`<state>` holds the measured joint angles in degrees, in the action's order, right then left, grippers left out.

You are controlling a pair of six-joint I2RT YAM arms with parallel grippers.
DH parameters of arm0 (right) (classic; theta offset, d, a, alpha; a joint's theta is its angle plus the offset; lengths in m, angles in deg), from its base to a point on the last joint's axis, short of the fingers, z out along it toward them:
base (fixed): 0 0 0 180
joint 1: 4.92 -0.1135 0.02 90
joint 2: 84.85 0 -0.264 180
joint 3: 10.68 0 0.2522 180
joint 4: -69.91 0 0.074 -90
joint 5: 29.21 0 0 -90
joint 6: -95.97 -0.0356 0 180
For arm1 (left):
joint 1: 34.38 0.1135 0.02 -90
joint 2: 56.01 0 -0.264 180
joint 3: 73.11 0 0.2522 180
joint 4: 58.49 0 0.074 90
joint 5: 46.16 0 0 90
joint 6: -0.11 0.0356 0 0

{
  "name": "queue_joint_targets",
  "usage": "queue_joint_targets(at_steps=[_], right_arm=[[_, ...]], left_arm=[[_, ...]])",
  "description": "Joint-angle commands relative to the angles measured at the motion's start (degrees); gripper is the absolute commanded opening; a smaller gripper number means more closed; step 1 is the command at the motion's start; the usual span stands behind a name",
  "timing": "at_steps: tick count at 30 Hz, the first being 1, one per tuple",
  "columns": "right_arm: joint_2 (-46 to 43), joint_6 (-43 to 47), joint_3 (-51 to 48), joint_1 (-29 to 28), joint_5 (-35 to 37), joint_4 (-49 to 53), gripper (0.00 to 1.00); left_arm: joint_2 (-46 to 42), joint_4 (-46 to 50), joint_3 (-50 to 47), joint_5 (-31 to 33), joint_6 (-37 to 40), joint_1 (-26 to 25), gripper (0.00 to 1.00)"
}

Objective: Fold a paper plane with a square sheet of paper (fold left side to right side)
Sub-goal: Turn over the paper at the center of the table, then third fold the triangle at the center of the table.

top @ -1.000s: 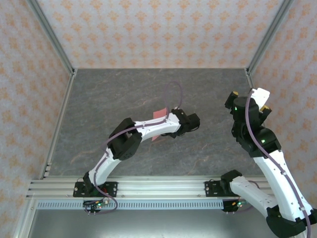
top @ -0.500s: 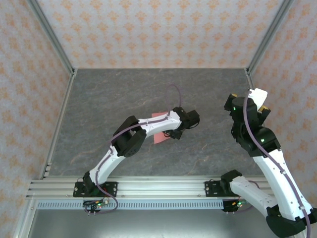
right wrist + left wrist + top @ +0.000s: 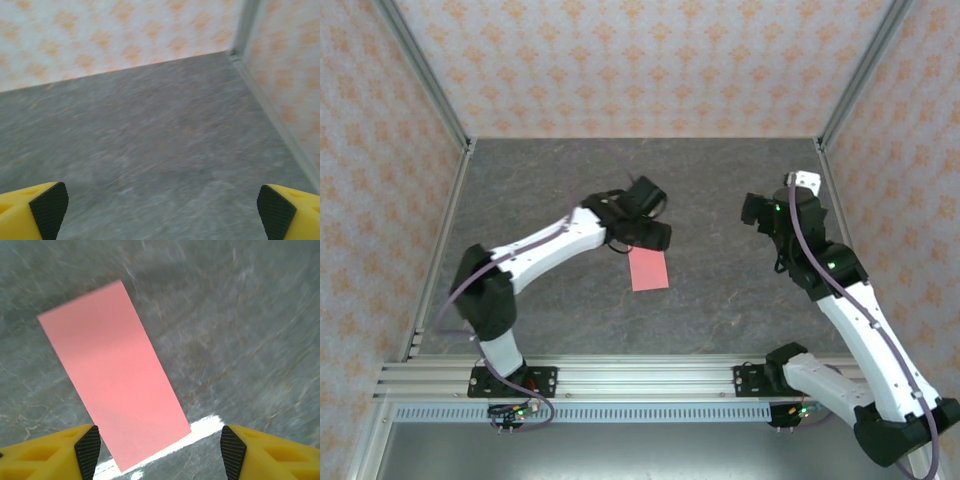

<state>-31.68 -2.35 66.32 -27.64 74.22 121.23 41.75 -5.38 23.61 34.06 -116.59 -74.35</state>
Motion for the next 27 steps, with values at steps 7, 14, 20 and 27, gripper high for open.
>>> queue_joint_targets(at_steps=[7, 14, 20, 27], right_arm=[[20.8, -12.4, -3.1, -1.4, -37.6, -18.3, 0.89], [39.4, -17.3, 2.8, -5.4, -44.3, -21.7, 0.83], [41.4, -19.7, 1.9, -5.7, -44.2, -24.6, 0.82], [40.6, -18.3, 2.1, -5.7, -42.7, -22.0, 0.80]], left_arm=[[-5.3, -25.7, -23.6, -19.3, -10.6, 13.2, 0.70], [-1.8, -35.1, -30.1, -26.3, -15.6, 14.3, 0.70], [0.5, -38.7, -32.5, -27.5, -18.3, 14.3, 0.64], [3.8, -40.7, -32.0, -29.2, -19.2, 14.4, 0.54]])
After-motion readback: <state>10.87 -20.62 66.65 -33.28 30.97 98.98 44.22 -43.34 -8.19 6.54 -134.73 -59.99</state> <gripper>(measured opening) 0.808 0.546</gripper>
